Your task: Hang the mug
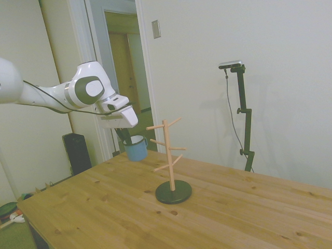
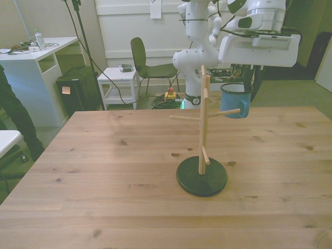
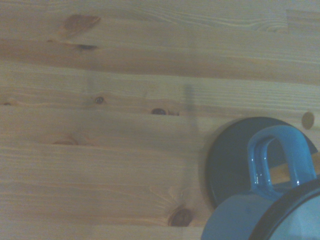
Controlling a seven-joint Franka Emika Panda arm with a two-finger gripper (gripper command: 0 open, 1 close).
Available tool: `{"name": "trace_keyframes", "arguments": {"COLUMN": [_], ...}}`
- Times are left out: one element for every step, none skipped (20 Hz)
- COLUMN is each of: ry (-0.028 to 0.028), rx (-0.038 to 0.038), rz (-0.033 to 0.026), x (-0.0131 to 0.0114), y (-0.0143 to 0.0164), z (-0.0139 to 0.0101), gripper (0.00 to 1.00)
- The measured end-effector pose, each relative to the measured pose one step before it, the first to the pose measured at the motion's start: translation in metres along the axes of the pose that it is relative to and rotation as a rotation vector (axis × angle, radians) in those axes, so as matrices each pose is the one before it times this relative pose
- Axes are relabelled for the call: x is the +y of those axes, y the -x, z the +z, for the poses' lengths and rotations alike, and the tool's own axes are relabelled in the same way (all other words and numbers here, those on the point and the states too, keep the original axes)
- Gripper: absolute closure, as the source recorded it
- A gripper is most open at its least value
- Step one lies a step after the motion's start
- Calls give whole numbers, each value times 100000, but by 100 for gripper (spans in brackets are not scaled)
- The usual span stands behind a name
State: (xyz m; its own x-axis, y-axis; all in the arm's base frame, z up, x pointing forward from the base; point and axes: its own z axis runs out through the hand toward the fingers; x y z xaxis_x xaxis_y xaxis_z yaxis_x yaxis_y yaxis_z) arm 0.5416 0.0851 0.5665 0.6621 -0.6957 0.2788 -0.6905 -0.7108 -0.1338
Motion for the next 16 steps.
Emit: {"name": "trace_keyframes", "arguments": {"ry": [-46, -232, -213, -149, -117, 67, 316, 274, 161, 63, -17, -215, -149, -44, 119, 68], "rx": [107, 175, 124, 69, 45, -66, -206, -168, -94, -66, -52, 85, 58, 42, -12, 55], "rz": [126, 87, 39, 38, 49, 61, 50, 81, 59, 48, -29, -12, -16, 108, 245, 350], "x": [-105, -151, -183, -155, -155, -156, -93, -74, -67, -115, -191, -228, -228, -157, -72, 15], "y": [-207, -177, -162, -132, -138, -169, -160, -196, -181, -150, -107, -139, -132, -175, -214, -240], "z": [-300, -226, -126, -37, 1, 29, 75, 151, 120, 99, 54, -50, -132, -182, -191, -108], "gripper": [100, 100, 100, 100, 100, 100, 100, 100, 100, 100, 100, 100, 100, 100, 100, 100]}}
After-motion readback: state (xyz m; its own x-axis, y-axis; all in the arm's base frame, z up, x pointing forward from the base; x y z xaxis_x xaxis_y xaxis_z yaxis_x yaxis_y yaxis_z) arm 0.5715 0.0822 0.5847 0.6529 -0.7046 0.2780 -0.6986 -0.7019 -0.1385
